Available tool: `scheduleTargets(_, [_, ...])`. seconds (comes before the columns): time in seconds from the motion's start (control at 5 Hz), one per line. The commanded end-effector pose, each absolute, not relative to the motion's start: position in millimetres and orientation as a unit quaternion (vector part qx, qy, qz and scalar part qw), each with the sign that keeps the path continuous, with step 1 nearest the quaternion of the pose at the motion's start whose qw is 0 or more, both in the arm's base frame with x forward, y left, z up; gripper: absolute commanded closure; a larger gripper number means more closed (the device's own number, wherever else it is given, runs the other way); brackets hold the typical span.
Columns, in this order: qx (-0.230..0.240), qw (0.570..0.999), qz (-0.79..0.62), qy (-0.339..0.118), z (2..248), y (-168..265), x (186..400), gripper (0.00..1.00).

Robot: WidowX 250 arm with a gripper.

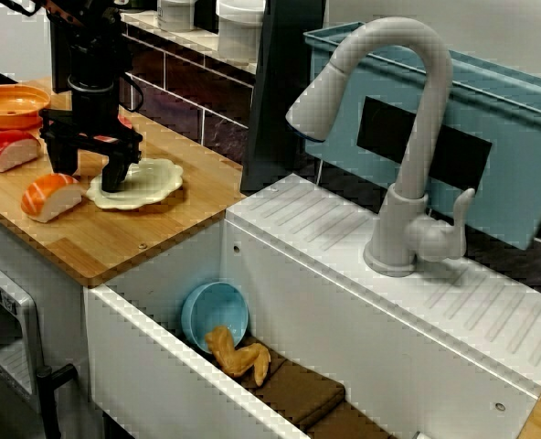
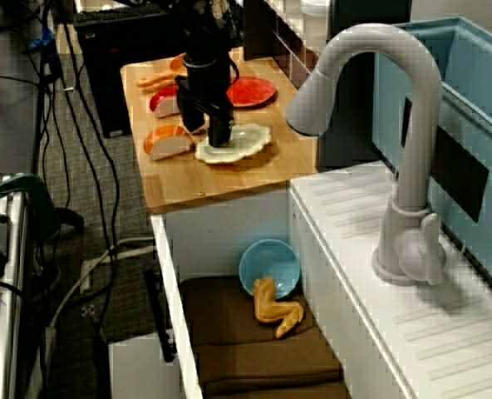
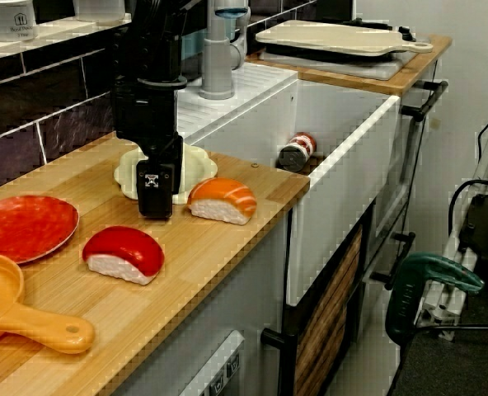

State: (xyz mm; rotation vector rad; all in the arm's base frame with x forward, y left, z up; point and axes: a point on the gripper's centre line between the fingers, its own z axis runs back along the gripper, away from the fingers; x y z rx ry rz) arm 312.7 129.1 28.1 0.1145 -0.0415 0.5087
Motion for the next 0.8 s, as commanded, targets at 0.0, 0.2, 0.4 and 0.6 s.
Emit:
scheduleTargets(0.0, [0.054, 0.964, 0.257, -0.031, 74, 133, 327, 0.0])
scheduleTargets(0.2, [0.036, 0.964, 0.262, -0.03, 87, 144, 329, 0.0])
scheduleTargets(0.4, [0.024, 0.964, 0.259, -0.058, 91, 149, 320, 0.0])
scheduleTargets(0.6, [0.027, 0.973, 0.205, -0.101, 84, 141, 300, 0.0])
